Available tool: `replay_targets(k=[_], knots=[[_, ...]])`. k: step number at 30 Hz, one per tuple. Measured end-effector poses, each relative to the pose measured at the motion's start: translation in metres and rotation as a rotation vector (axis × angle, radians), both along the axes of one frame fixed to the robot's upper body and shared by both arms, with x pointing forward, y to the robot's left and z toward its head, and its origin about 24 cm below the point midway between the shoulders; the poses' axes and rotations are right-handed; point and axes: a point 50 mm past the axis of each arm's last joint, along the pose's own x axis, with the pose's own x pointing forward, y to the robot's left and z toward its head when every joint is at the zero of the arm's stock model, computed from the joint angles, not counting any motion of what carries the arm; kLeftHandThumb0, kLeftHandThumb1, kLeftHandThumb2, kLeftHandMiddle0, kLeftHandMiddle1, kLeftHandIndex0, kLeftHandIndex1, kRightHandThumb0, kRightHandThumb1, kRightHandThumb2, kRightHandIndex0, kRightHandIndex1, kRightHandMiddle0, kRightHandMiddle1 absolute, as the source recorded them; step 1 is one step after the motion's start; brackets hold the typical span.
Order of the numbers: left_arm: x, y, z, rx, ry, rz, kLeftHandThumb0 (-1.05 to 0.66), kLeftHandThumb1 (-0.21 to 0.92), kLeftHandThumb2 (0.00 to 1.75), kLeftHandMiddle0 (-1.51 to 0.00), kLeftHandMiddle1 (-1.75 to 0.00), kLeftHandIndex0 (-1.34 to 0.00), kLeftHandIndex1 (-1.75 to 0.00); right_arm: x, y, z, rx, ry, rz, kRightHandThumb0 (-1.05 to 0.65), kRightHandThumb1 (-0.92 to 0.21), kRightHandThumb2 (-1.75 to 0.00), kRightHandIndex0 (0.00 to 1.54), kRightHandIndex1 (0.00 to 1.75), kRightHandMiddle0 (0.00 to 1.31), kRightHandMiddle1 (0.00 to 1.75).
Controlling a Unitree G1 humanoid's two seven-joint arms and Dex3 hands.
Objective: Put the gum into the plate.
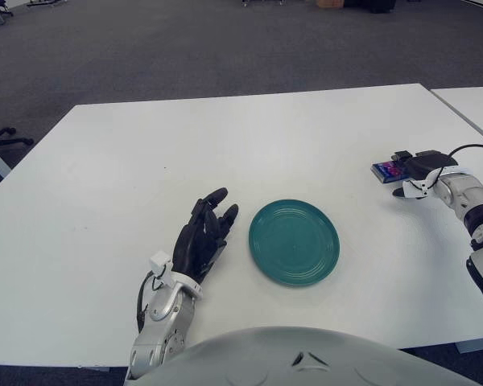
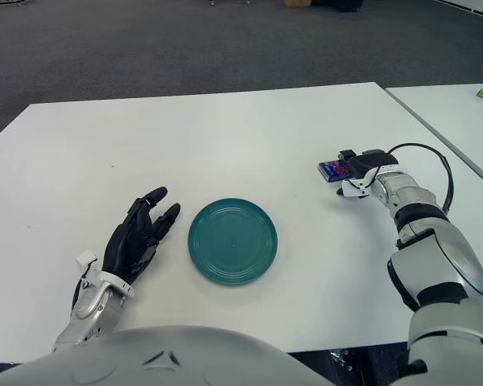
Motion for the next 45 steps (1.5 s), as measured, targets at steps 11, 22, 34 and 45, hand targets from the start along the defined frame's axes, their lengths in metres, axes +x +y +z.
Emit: replay_targets(k=[11,22,34,45], knots=[[0.0,0.0,0.001,-0.001,-0.003,-0.001,-0.86,0.92,0.9,-0.48,-0.09,0.0,-0.78,-0.004,-0.005,-0.003,-0.039,-0.006,0.016,-1.01,-0.92,-0.34,0.23,0.3,0.0,1.01],[0.0,-0.003,0.001,-0.009,-0.005,-0.004,-0.86,0.92,0.9,-0.48,-0.08,0.0,-0.78,-0.007,-0.007,-0.007,-0.074,-0.016,0.023,-0.84,-0.92,-0.23,0.02,1.45,0.33,1.72],[0.001,-0.005,0.002,-0.008,-0.006,-0.009,-0.86,0.92,0.9,-0.49,-0.08,0.0,-0.78,-0.008,-0.008,-0.009,-0.09,-0.055,0.022,-0.7,-0.92,-0.38,0.53,1.73,0.62,1.75],[0.003,-0.006,0.001,-0.01,-0.005,-0.01,-0.86,0.92,0.9,-0.49,-0.08,0.0,-0.78,-0.01,-0.009,-0.01,-0.07,-0.093,0.018,-0.63,-0.92,-0.44,0.65,1.75,0.66,1.75]])
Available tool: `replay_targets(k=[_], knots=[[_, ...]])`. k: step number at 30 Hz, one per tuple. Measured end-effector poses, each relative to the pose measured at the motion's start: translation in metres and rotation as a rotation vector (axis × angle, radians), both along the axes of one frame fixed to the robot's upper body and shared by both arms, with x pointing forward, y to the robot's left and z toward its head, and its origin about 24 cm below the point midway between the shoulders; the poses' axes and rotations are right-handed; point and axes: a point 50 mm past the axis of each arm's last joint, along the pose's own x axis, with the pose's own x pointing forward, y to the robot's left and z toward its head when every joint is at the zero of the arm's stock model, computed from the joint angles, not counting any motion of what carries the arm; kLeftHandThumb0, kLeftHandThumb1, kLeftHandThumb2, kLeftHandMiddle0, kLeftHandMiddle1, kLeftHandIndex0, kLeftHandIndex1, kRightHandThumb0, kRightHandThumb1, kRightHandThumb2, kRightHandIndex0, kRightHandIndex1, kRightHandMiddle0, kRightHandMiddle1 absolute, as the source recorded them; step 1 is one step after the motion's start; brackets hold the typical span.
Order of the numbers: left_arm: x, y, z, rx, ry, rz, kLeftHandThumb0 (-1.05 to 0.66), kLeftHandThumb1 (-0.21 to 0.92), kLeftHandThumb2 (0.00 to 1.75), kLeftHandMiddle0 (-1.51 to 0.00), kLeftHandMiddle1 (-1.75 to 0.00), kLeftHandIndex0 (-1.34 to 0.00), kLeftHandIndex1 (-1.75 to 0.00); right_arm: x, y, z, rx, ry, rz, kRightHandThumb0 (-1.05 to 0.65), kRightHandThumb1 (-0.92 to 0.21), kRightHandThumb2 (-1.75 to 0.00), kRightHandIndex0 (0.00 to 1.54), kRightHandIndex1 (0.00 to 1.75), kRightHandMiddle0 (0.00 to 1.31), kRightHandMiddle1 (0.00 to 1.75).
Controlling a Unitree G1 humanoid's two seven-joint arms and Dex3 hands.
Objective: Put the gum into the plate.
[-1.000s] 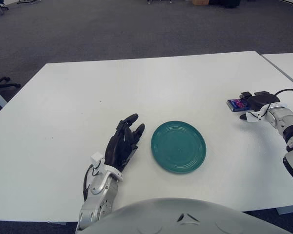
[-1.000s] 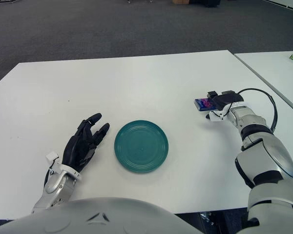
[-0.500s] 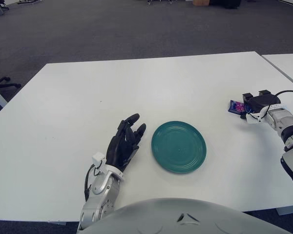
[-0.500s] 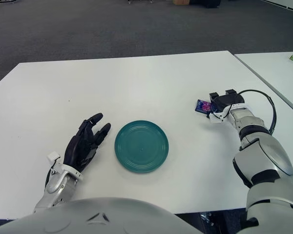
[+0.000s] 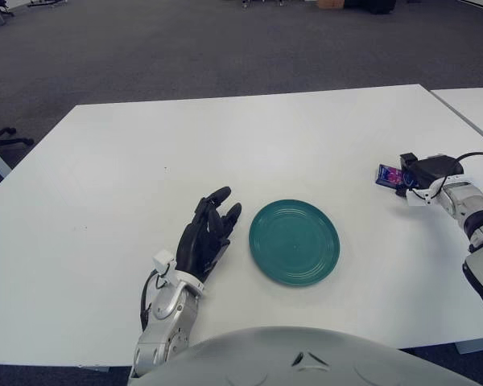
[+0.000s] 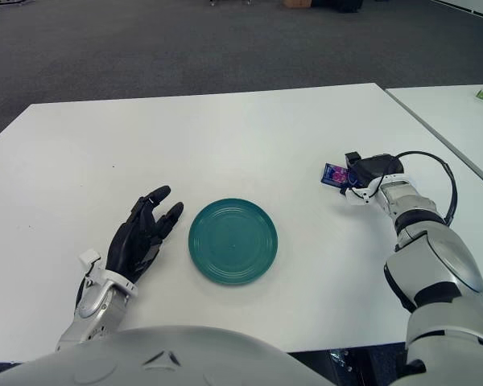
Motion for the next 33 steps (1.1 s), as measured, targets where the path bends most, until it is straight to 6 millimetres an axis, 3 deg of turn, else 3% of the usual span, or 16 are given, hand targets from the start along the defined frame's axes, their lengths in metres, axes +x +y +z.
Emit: replay_targets(k=[8,11,14,27,33], knots=[[0.003,-0.001,-0.001,-0.001,0.0,-0.002,-0.86,0.92,0.9,-0.49,-0.08,0.0,-0.78,0.001,0.0,0.0,0.032,-0.024,-0.044,-0.57,-0.92,-0.53,0.66,1.75,0.61,1.75],[0.004,-0.001,-0.001,-0.001,-0.002,-0.003,-0.86,0.92,0.9,-0.49,-0.08,0.0,-0.78,0.001,0.0,0.0,0.035,-0.027,-0.05,-0.46,-0.73,-0.78,0.65,1.75,0.45,1.75],[0.005,-0.001,-0.002,-0.001,-0.001,-0.002,-0.86,0.92,0.9,-0.49,-0.08,0.0,-0.78,0.001,0.001,0.0,0.038,-0.032,-0.053,-0.42,-0.68,-0.85,0.65,1.75,0.4,1.75],[0.015,-0.001,-0.007,-0.002,0.009,-0.001,-0.86,0.92,0.9,-0.49,-0.08,0.0,-0.78,0.01,0.002,0.013,0.1,-0.084,-0.065,-0.38,-0.71,-0.81,0.69,1.75,0.33,1.75],[0.019,-0.002,-0.008,-0.002,0.008,-0.003,-0.86,0.92,0.9,-0.49,-0.08,0.0,-0.78,0.024,0.005,0.035,0.096,-0.13,-0.037,-0.39,-0.68,-0.85,0.74,1.75,0.35,1.75]])
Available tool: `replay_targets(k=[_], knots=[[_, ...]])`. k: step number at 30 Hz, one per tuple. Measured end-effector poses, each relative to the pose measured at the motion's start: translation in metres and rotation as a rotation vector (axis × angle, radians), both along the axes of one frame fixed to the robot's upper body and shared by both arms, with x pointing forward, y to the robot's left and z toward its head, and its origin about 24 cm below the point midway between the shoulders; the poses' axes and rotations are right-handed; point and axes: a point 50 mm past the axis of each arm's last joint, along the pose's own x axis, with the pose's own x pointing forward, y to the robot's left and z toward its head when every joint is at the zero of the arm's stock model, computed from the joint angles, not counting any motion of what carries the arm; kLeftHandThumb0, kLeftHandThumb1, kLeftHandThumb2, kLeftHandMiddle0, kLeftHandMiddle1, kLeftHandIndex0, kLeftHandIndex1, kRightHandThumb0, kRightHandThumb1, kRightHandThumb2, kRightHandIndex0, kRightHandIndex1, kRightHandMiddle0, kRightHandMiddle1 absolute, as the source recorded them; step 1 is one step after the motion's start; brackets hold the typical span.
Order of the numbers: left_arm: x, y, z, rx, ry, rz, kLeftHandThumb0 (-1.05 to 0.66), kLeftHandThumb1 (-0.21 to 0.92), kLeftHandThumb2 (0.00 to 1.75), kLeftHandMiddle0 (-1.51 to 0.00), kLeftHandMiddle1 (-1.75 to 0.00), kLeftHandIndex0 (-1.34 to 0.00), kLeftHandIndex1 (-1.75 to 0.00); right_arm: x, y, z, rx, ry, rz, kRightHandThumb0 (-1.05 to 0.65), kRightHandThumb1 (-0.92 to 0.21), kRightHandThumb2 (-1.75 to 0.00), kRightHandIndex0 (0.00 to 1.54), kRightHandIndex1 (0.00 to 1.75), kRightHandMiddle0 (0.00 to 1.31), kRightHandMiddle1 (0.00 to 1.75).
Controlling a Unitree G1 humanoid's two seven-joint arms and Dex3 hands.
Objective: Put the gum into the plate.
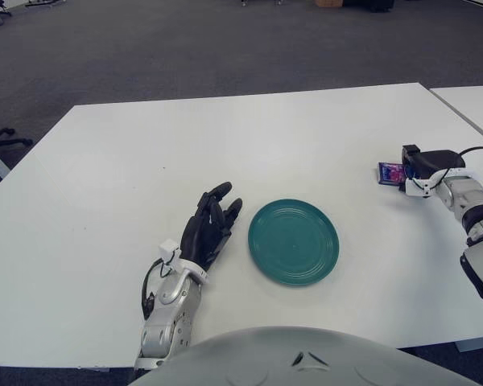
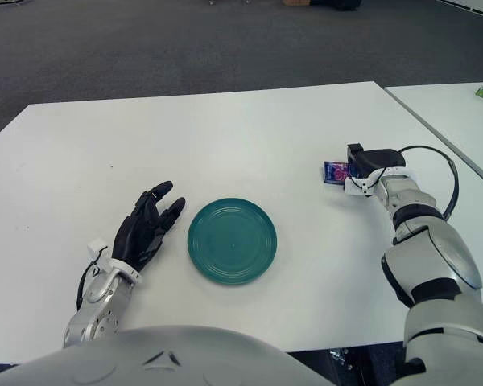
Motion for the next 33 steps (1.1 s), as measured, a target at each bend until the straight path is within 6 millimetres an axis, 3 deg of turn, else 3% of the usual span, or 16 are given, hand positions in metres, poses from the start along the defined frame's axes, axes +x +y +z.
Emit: replay_targets(k=[12,20,29,33], knots=[[0.005,0.001,-0.002,0.001,0.002,0.003,-0.86,0.92,0.9,-0.49,-0.08,0.0,-0.78,0.03,0.025,0.053,0.006,-0.117,0.108,-0.4,-0.63,-0.92,0.79,1.75,0.39,1.75],[0.006,0.004,-0.003,0.005,0.007,0.014,-0.86,0.92,0.9,-0.49,-0.08,0.0,-0.78,0.033,0.045,0.053,0.001,-0.125,0.21,-0.41,-0.57,-1.0,0.83,1.75,0.43,1.75],[0.007,0.004,-0.005,0.005,0.012,0.015,-0.86,0.92,0.9,-0.49,-0.08,0.0,-0.78,0.036,0.068,0.051,0.013,-0.116,0.292,-0.41,-0.59,-0.97,0.83,1.75,0.41,1.75],[0.007,0.004,-0.005,0.005,0.012,0.014,-0.86,0.92,0.9,-0.49,-0.08,0.0,-0.78,0.034,0.087,0.052,0.023,-0.134,0.361,-0.4,-0.6,-0.96,0.81,1.75,0.4,1.75]])
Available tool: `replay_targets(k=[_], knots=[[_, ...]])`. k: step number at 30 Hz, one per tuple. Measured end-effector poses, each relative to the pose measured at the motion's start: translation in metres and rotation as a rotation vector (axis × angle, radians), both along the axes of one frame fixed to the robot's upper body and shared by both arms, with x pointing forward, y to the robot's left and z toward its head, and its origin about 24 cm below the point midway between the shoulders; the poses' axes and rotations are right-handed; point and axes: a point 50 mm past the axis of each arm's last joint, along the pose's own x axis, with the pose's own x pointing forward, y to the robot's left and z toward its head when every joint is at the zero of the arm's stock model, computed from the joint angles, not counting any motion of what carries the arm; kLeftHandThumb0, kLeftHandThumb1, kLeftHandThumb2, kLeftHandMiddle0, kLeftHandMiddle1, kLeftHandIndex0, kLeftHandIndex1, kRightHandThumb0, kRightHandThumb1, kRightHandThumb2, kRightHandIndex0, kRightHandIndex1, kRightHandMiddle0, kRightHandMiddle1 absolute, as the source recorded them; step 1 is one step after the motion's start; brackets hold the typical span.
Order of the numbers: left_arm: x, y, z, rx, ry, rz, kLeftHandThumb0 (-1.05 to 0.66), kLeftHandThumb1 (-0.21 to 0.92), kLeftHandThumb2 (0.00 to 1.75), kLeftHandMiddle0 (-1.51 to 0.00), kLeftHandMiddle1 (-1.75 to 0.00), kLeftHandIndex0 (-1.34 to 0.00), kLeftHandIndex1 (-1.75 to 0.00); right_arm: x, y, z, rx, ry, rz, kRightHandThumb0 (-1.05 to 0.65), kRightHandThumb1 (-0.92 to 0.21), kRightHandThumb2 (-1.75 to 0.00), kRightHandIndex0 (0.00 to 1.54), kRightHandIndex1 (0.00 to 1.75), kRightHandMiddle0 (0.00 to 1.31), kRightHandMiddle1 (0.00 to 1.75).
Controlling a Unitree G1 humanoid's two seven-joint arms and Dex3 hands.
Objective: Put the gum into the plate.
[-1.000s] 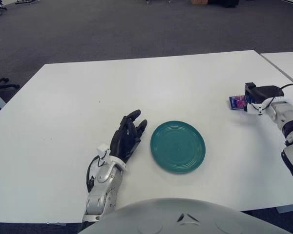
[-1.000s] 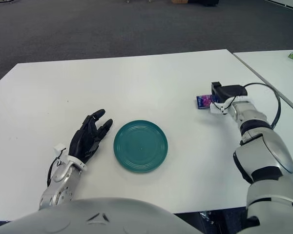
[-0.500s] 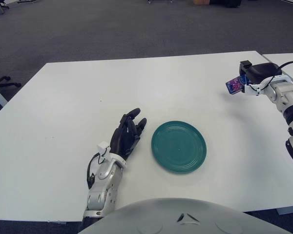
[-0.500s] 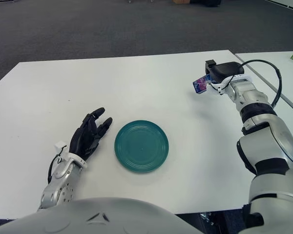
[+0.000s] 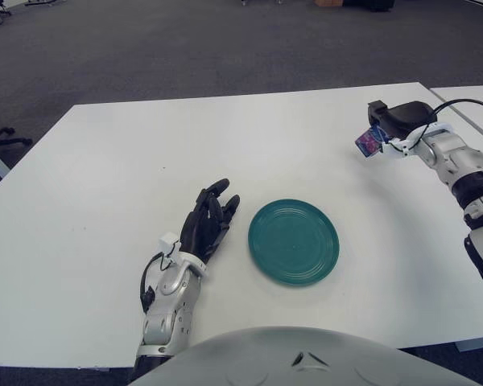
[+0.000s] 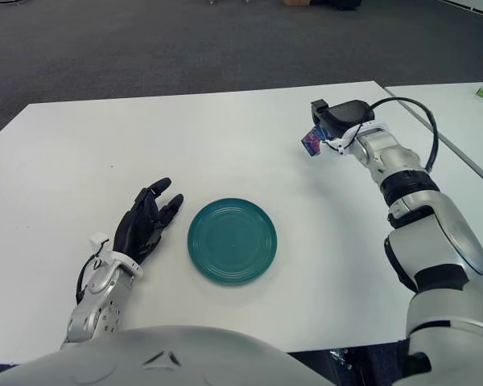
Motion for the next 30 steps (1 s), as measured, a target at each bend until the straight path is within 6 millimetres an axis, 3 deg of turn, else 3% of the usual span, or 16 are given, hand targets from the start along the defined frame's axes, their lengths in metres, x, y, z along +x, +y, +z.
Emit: replay_targets(k=[8,14,20,30], knots=[[0.0,0.0,0.0,0.0,0.001,0.001,-0.86,0.92,0.9,-0.49,-0.07,0.0,-0.78,-0.014,0.047,-0.002,0.048,-0.022,0.118,-0.4,-0.62,-0.93,0.8,1.75,0.39,1.75],[0.001,-0.001,0.001,-0.002,-0.005,-0.002,-0.86,0.92,0.9,-0.49,-0.07,0.0,-0.78,-0.019,0.078,-0.016,0.118,-0.011,0.136,-0.41,-0.58,-0.98,0.78,1.75,0.41,1.75],[0.001,-0.001,0.0,-0.004,-0.001,-0.001,-0.86,0.92,0.9,-0.49,-0.07,0.0,-0.78,-0.028,0.1,-0.022,0.16,0.03,0.165,-0.41,-0.57,-0.99,0.76,1.75,0.42,1.75],[0.001,-0.005,-0.001,-0.004,0.002,-0.006,-0.86,0.92,0.9,-0.49,-0.07,0.0,-0.78,-0.04,0.121,-0.007,0.123,0.06,0.239,-0.41,-0.59,-0.96,0.73,1.75,0.4,1.75]])
